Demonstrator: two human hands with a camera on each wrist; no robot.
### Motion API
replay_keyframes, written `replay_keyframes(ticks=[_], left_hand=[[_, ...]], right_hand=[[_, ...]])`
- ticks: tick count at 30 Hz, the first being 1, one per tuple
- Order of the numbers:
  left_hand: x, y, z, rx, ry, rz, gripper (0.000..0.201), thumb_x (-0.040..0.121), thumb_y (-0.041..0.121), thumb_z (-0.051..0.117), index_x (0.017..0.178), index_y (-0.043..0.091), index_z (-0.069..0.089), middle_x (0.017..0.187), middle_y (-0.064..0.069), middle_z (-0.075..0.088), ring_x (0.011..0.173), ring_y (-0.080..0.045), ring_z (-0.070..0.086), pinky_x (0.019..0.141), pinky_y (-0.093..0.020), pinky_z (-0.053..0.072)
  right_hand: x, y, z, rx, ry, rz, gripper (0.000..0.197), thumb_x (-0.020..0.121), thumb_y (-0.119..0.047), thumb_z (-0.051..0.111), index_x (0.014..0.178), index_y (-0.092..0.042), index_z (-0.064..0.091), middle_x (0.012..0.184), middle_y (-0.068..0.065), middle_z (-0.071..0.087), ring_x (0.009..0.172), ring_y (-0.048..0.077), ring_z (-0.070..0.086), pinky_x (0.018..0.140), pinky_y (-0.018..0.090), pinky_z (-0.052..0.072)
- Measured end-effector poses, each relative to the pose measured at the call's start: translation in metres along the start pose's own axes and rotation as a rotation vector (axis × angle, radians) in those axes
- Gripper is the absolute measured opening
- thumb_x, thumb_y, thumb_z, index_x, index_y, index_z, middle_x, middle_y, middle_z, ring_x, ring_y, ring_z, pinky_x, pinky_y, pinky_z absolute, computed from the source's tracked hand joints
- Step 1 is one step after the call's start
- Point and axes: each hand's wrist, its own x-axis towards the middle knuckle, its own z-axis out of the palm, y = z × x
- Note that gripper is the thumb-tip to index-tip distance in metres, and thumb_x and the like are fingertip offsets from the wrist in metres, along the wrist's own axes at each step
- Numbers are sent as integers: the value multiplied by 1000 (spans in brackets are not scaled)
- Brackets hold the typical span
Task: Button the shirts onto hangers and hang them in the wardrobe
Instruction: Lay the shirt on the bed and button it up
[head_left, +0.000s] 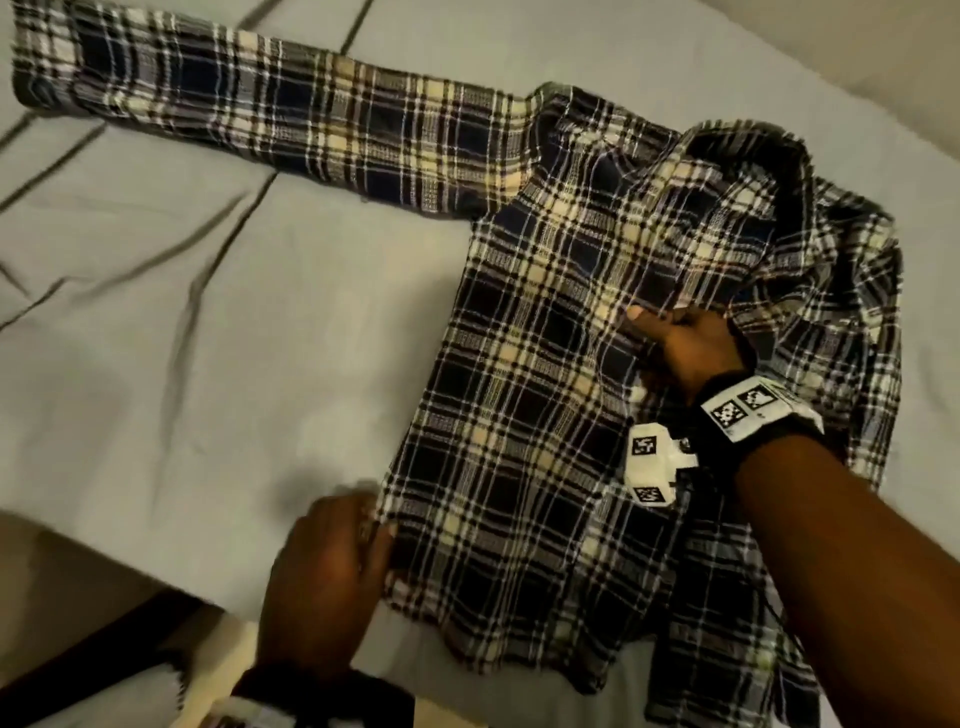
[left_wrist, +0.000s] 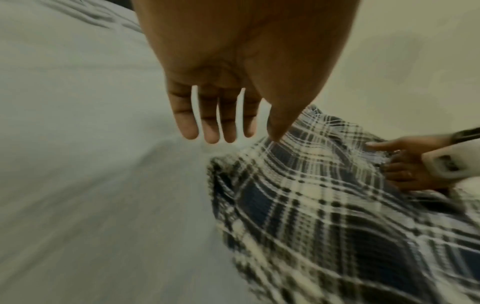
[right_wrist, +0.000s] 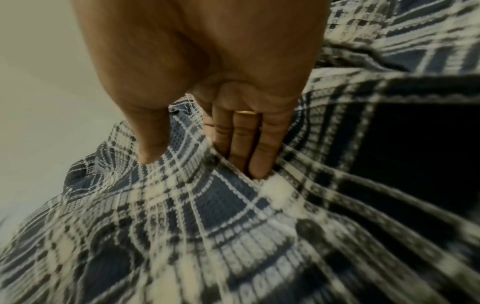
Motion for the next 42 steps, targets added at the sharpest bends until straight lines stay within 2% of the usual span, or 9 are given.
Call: replay_keyframes(ticks=[6,13,17,20,23,28,34,37,42], left_hand=[[29,-15,4,155,-24,-10,30,98,44,42,100,20,59,94,-3,57,81,-29,61,66,-38,50],[23,-34,2,12,-105,-200,20,105,27,46,120,15,52,80,3,57,74,-28,56,67,-34,34],[23,-40,4,-92,-125,-195,17,103,30,52,115,19,55,85,1,67,76,-24,64,68,-37,46],[22,-42,4,-174,-164,-221,16,94,42,66,104,31,60,88,11,69,82,-9,66,72,-31,51],[20,-52,5,-161,-185,-186,7,96,35,63,99,28,64,83,8,70,79,-15,68,75,-39,56],[14,-53,3,-344,-244,-258,9,103,24,55,104,28,62,93,2,71,85,-19,71,82,-48,60],[14,-52,-2,-569,-195,-362,20,104,8,47,104,23,60,104,-5,69,89,-21,72,72,-31,63],[17,-52,-2,-595,-219,-423,8,98,21,63,106,18,64,101,-7,73,89,-23,74,76,-37,62],[12,-53,-6,-622,-202,-456,17,96,15,65,113,12,61,99,-10,73,87,-31,75,70,-36,64]], right_hand=[[-54,68,12,-45,-152,28,34,82,-34,82,90,-8,62,64,12,62,47,23,57,44,27,41],[-80,119,23,-264,-87,-91,32,79,-42,82,74,-16,63,70,2,68,69,24,64,75,39,53],[-95,121,25,120,-5,-184,30,95,-35,66,72,-20,54,69,-1,52,69,18,50,77,41,45],[-120,126,26,351,-105,-42,39,87,-60,64,96,-22,63,102,-8,69,103,16,63,97,48,47],[-147,145,38,156,-243,12,34,77,-45,77,101,-23,69,95,-14,75,93,4,69,91,40,52],[-159,166,50,-296,-144,-63,21,82,-34,80,93,-21,67,87,-9,71,91,18,70,84,35,55],[-172,189,55,83,-164,98,104,58,-77,80,141,-22,50,139,-2,60,127,22,58,105,49,49],[-185,202,65,6,-289,118,68,66,-46,90,124,-22,62,116,-9,71,108,10,66,95,39,55],[-213,219,77,-27,-236,57,68,70,-76,69,105,-18,69,99,1,74,94,20,70,85,49,58]])
